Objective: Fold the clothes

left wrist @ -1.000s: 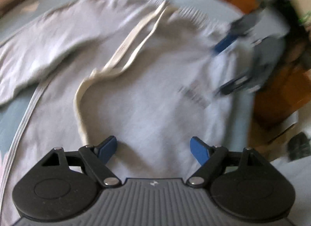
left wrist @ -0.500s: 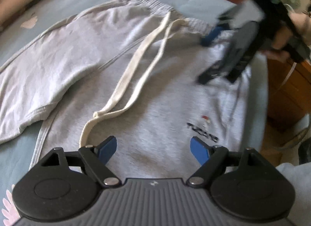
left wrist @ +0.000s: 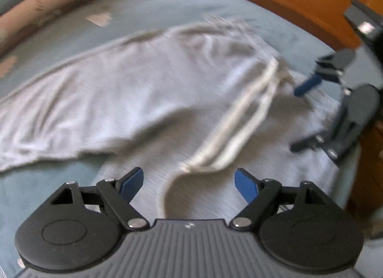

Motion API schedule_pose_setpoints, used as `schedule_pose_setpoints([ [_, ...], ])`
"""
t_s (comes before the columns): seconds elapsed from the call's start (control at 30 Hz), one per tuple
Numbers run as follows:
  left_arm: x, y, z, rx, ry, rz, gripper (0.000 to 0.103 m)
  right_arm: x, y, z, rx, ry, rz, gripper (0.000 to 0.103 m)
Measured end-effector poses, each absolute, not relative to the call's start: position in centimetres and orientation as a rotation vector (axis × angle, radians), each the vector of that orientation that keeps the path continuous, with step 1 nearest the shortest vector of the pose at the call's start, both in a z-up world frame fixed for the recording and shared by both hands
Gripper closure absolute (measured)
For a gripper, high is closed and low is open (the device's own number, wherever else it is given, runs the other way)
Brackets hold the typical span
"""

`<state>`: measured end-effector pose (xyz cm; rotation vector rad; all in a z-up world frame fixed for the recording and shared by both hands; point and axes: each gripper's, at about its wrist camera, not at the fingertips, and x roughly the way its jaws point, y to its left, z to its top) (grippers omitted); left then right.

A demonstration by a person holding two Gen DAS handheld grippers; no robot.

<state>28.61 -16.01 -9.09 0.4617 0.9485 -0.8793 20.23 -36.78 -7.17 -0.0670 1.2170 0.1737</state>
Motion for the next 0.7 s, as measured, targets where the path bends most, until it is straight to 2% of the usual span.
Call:
schedule_pose_setpoints([
  [0.27,35.0,-15.3,-7.9,0.324,0.840,-0.781,0.020,25.5,-34.0,-5.5,-0.145,1.121,0.256,0.000],
  [0.5,39.6,-12.1,-11.7,0.099,1.070,-0.691,0.020,28.1,-32.0,-5.3,-0.147,1.106,0.237,0.000],
  [0.6,39.3,-9.9,-10.9,0.084,1.101,-0.709,0.020,28.6,-31.7,-5.3,-0.133,1.118,0.216,0.000],
  [0.7,40.5,-8.8,-9.2,0.117,1.022,-0.717,0.019,29.1,-31.3,-5.2,-0.109,1.127,0.202,0.000],
])
